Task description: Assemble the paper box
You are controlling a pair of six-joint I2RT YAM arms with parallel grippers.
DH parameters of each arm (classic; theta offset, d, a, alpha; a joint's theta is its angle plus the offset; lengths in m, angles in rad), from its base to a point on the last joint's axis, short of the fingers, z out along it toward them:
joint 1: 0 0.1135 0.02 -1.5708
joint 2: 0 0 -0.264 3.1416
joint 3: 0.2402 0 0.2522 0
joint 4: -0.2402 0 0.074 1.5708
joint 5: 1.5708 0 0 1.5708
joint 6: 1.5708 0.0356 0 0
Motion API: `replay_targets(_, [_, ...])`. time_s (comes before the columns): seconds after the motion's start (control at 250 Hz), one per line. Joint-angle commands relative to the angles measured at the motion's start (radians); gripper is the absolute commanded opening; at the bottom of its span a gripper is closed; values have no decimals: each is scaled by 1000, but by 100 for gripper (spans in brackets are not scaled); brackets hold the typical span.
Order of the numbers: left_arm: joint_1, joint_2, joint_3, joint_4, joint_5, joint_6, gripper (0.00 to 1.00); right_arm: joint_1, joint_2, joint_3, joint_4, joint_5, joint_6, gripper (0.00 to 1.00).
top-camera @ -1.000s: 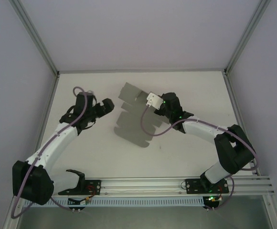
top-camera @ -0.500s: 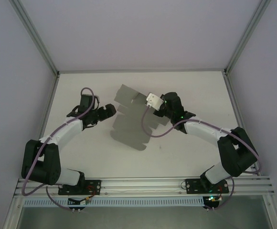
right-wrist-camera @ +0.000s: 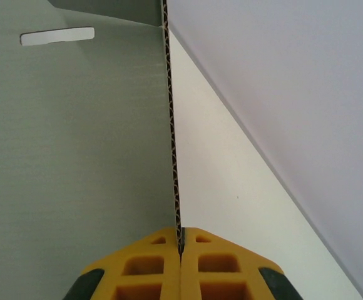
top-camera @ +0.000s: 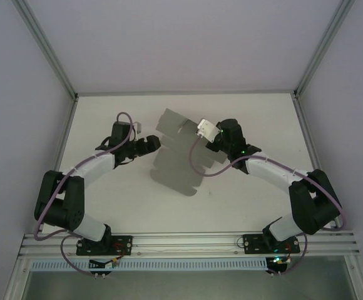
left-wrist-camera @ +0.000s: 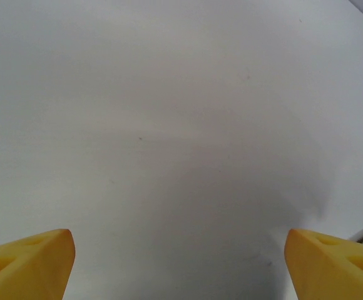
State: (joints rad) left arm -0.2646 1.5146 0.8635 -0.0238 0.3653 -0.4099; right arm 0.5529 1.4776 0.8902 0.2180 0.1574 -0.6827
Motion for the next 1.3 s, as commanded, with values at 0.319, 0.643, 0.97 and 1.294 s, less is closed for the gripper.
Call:
replay_targets(0.319, [-99,28,47,162,193,88,81,28,-10,10,24,-95,54,0])
replay_targets(0.643, [-102,33,82,132,221,209,73,27,-44,17,-91,-162,47,0])
replay_targets(0.97, [-102,21,61,135,296,227,62,5,-86,27,-161,-219,50,0])
replay_targets(1.294, [-76,-233,-53,17,-19,234,97,-26,-100,13,-162,-220,61,0])
